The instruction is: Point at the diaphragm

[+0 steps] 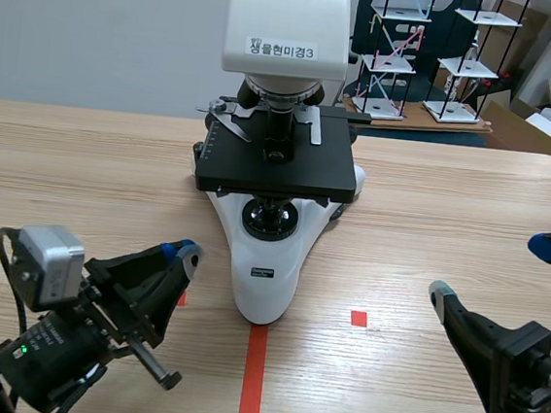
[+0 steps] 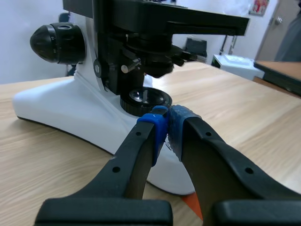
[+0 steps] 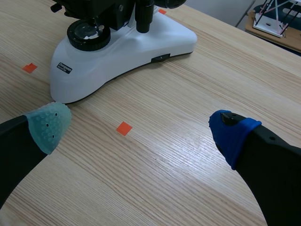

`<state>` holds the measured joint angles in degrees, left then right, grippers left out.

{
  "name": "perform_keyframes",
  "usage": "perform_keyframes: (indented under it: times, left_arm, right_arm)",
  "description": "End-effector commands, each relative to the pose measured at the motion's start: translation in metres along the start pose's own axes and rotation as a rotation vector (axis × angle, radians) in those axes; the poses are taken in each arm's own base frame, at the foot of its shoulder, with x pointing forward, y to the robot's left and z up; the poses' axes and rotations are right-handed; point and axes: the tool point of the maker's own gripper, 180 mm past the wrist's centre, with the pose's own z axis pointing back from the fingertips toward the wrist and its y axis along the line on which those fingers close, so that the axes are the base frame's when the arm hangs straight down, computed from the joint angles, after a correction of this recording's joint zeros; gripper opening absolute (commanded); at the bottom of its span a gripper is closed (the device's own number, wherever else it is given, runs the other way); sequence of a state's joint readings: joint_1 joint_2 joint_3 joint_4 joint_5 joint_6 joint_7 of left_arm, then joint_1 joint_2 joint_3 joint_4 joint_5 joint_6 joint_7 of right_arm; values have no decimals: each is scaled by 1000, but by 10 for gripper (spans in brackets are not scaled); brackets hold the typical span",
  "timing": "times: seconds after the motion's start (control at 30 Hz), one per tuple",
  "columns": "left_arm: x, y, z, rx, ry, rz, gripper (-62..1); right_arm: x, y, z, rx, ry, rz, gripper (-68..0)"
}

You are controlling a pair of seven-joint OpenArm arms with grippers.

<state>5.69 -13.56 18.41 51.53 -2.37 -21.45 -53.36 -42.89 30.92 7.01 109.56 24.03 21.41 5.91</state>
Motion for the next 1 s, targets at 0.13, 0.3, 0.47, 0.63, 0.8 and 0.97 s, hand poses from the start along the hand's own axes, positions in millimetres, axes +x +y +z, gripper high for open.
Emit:
perform_keyframes:
  times: [0.13, 0.3, 0.47, 0.63, 0.8, 0.97]
  left_arm:
    - [7, -5, -22, -20, -83, 5, -567]
    - [0, -12, -35, -47, -83, 17, -567]
    - [-4, -13, -41, -41, -103, 35, -567]
    - [-8, -14, -45, -31, -126, 58, -567]
    - [-13, -19, -46, -34, -131, 73, -567]
    - [-14, -19, -47, -32, -131, 76, -567]
  right_arm:
    - [8, 1, 0, 1, -29, -1, -19]
    - [9, 1, 0, 0, -30, 0, -19]
    - [9, 1, 0, 0, -30, -1, -19]
    - [9, 1, 0, 0, -30, -1, -19]
    - [9, 1, 0, 0, -30, -1, -19]
    - [9, 1, 0, 0, -30, -1, -19]
